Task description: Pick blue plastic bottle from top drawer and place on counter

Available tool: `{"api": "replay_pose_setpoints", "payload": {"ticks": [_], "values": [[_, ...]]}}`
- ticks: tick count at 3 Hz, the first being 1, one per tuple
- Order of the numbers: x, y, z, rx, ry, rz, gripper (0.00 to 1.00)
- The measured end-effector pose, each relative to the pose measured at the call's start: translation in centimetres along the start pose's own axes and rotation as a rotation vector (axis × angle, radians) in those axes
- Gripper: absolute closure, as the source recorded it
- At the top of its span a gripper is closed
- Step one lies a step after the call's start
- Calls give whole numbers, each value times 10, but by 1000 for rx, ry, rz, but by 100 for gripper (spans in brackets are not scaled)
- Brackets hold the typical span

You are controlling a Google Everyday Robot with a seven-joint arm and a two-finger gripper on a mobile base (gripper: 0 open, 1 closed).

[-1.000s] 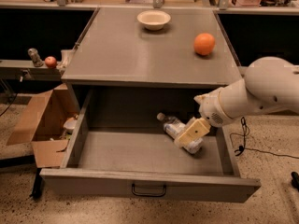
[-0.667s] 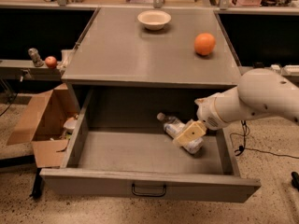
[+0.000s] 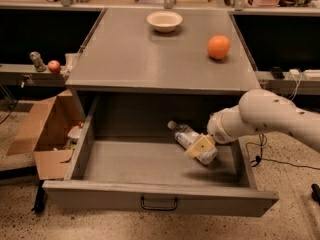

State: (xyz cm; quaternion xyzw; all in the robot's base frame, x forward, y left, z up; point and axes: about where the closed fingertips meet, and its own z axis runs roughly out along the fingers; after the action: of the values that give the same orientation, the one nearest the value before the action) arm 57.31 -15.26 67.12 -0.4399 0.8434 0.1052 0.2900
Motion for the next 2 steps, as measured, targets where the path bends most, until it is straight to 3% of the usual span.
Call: {"api": "replay_pose_setpoints", "payload": {"ticks": [1, 2], "values": [[31, -10, 36, 1, 44, 37, 3], [42, -13, 49, 2, 67, 42, 26]]}}
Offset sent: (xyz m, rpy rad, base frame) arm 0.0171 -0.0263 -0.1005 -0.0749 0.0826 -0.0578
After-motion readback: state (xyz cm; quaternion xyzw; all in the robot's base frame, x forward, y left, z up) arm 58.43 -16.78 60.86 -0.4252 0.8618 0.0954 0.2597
